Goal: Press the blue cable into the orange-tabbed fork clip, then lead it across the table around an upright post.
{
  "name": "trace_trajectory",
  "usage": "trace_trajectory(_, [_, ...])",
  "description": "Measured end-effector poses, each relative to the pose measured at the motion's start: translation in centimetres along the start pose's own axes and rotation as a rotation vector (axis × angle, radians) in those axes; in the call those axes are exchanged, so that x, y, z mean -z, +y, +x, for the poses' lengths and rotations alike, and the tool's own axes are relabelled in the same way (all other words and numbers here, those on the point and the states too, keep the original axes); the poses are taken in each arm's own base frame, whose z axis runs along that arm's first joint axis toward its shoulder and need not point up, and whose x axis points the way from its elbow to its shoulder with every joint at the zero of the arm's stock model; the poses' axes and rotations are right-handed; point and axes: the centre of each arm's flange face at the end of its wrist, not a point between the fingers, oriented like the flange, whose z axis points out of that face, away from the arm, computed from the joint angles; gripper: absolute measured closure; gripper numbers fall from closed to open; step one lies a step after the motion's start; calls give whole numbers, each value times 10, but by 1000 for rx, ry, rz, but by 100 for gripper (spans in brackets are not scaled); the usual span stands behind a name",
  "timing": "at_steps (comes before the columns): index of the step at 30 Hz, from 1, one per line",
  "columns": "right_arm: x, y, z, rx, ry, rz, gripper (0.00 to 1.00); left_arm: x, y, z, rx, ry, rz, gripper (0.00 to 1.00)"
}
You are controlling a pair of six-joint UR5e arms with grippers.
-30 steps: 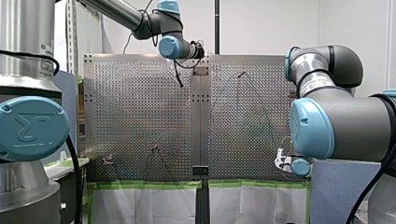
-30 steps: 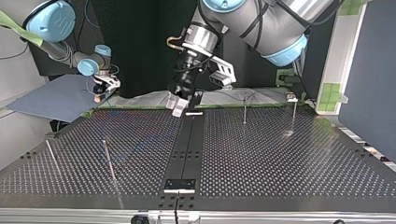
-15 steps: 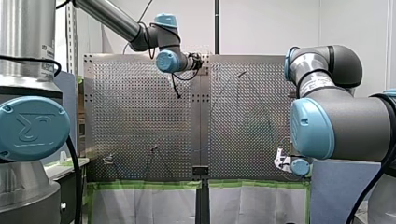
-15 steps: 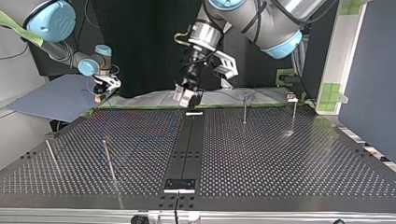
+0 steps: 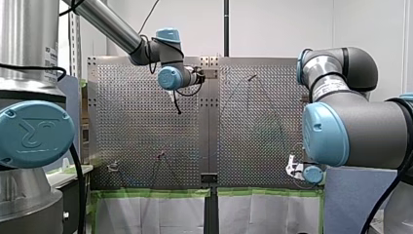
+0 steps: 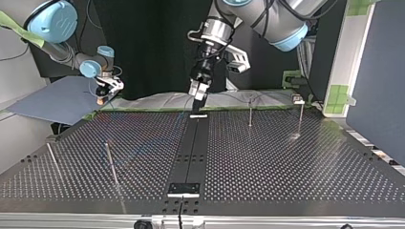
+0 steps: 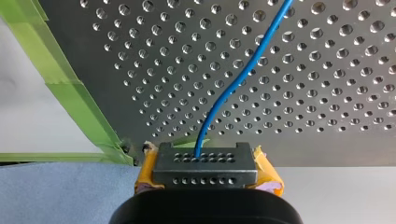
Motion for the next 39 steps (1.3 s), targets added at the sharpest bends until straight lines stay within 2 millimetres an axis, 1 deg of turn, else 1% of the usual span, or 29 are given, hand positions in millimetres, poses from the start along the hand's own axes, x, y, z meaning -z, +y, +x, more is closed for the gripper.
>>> trace_trajectory(9, [0, 0, 0, 0, -1, 4, 100, 19, 16, 16, -8, -13, -5, 0])
trace_trajectory(14, [0, 0, 0, 2, 0, 4, 100, 30, 21, 18, 10, -25, -1, 0])
trace_trajectory(23, [0, 1, 0, 2, -3, 2, 100, 54, 40, 37, 15, 4, -37, 0])
trace_trajectory(29, [0, 1, 0, 1, -5, 1, 100, 78, 58, 59, -53, 76, -108, 0])
trace_trajectory(33, [0, 2, 0, 1, -6, 1, 100, 97, 73, 79, -101, 128, -162, 0])
trace_trajectory(39, [0, 2, 0, 4, -6, 0, 100, 119, 86, 94, -130, 177, -190, 0])
